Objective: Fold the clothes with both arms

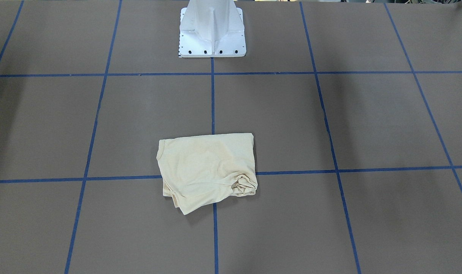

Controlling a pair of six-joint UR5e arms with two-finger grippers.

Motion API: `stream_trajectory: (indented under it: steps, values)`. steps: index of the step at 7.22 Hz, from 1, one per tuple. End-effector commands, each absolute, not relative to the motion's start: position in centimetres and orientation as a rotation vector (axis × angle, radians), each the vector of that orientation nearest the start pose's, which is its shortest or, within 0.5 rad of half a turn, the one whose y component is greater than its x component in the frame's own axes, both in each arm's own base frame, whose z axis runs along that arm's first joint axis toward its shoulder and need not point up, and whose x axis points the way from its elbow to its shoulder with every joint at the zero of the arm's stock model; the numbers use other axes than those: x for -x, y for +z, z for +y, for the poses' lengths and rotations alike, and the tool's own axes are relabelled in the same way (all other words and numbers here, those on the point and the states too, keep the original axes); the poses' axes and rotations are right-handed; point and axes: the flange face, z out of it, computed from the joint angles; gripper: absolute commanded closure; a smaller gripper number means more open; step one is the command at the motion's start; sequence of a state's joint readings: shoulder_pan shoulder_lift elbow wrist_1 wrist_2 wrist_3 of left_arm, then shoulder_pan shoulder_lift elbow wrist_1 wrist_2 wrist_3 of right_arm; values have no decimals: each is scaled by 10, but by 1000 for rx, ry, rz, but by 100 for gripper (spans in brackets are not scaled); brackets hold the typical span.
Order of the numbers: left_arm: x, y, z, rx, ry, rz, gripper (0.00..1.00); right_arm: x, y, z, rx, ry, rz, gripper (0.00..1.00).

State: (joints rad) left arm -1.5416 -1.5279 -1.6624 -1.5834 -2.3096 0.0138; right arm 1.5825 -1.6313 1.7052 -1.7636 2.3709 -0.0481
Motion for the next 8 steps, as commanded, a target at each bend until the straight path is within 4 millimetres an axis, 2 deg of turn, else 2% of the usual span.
stream_trajectory:
  steps: [1,8]
  values:
    - [52,636,-479,-53,64,740,0,-68,639,-456,69,6,-796,0]
    - [52,635,-480,-54,64,740,0,-69,645,-457,72,2,-764,0]
